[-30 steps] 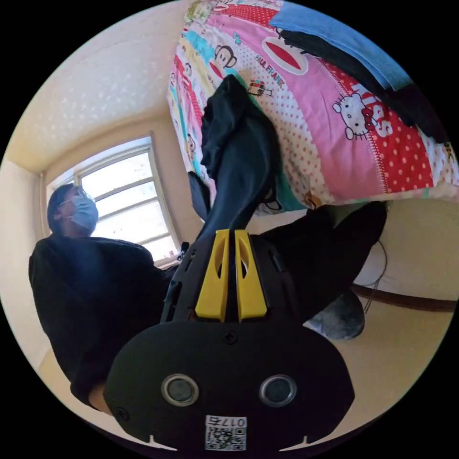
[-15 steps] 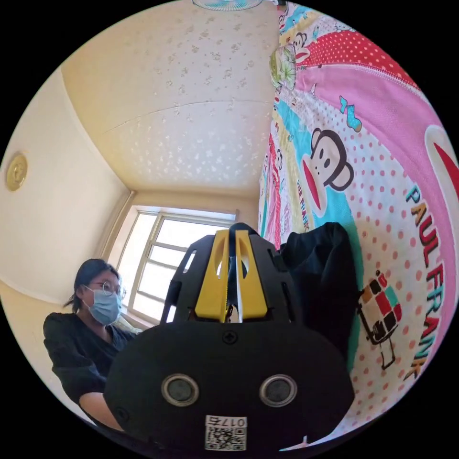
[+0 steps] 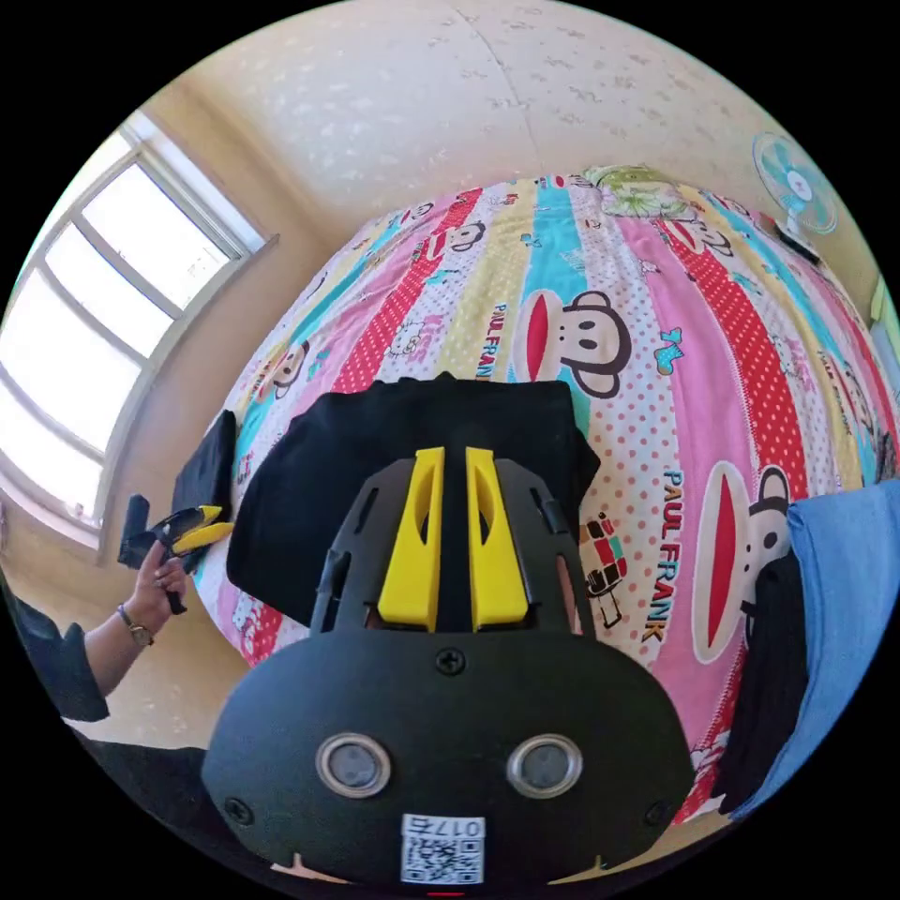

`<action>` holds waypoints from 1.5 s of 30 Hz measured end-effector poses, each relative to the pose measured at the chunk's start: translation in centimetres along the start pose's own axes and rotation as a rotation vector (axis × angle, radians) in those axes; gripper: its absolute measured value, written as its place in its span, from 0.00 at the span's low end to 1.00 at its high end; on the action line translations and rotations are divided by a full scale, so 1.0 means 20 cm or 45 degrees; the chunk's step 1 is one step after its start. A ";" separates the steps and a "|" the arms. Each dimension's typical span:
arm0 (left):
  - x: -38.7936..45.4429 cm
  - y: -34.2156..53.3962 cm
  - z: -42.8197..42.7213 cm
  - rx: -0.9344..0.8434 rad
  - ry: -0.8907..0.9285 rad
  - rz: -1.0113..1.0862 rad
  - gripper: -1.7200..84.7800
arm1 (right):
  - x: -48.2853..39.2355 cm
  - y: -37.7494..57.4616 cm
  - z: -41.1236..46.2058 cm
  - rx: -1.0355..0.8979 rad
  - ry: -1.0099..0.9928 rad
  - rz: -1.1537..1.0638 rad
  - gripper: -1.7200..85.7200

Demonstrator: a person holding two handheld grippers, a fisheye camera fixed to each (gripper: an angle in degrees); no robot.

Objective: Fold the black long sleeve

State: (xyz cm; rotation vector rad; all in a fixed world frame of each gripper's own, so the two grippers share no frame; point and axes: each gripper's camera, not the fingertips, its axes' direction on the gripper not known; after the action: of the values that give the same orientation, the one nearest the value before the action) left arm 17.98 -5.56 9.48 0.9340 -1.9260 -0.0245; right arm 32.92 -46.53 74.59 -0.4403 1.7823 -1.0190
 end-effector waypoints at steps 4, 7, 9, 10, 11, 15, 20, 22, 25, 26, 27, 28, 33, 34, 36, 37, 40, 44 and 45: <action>-0.11 0.21 0.20 -0.050 0.096 -0.201 0.20 | 0.01 0.07 0.43 -0.309 0.214 -0.159 0.03; -0.15 0.24 0.34 0.000 0.230 -0.304 0.14 | 0.02 -0.01 0.47 -0.360 0.215 -0.221 0.03; -0.12 0.25 0.40 -0.003 0.174 -0.365 0.11 | 0.04 -0.04 0.46 -0.362 0.195 -0.220 0.02; -0.05 0.25 0.40 0.039 0.194 -0.341 0.10 | 0.08 -0.06 0.43 -0.355 0.175 -0.177 0.02; 0.06 0.25 0.38 0.084 0.246 -0.256 0.09 | 0.10 -0.06 0.42 -0.354 0.161 -0.144 0.02; 0.56 0.26 0.40 0.112 0.340 0.104 0.08 | 0.31 -0.01 0.23 -0.284 0.090 0.074 0.02; 1.23 0.41 0.92 -0.219 0.352 0.565 0.08 | 0.54 0.18 0.04 -0.263 0.013 0.253 0.02; 1.32 0.49 1.14 -0.345 0.350 0.574 0.09 | 0.67 0.28 -0.01 -0.280 -0.070 0.363 0.02; 1.35 0.64 1.41 -0.509 0.491 0.570 0.07 | 0.83 0.41 -0.04 -0.324 -0.189 0.506 0.03; 1.37 0.71 1.47 -0.575 0.591 0.588 0.07 | 0.86 0.43 -0.04 -0.334 -0.208 0.533 0.03; 1.37 0.74 1.49 -0.595 0.605 0.594 0.07 | 0.91 0.48 -0.04 -0.354 -0.239 0.579 0.03; 1.35 0.79 1.50 -0.597 0.550 0.589 0.09 | 0.95 0.52 -0.04 -0.370 -0.266 0.615 0.03; 1.10 0.82 1.31 -0.256 0.196 0.429 0.17 | 1.08 0.60 -0.05 -0.367 -0.514 0.741 0.07; 1.00 0.80 1.27 -0.177 0.113 0.347 0.18 | 1.11 0.60 -0.05 -0.347 -0.622 0.781 0.11; 0.86 0.77 1.25 -0.103 0.004 0.236 0.21 | 1.15 0.61 -0.03 -0.307 -0.794 0.864 0.16; 0.77 0.75 1.29 -0.137 -0.025 0.171 0.23 | 1.16 0.62 -0.01 -0.269 -0.910 0.924 0.19; 0.60 0.73 1.54 -0.365 0.093 0.048 0.24 | 1.20 0.64 0.04 -0.166 -1.134 1.121 0.23; 0.57 0.79 1.68 -0.434 0.219 -0.021 0.13 | 1.22 0.64 0.11 -0.073 -1.266 1.314 0.23; 0.58 0.80 1.69 -0.455 0.256 -0.026 0.11 | 1.22 0.63 0.12 -0.052 -1.266 1.337 0.24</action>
State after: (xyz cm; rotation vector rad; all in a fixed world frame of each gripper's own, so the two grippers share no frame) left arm -20.35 -13.18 6.02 0.6877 -1.6558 -0.2687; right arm 26.26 -57.13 49.97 0.0343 0.8686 0.0411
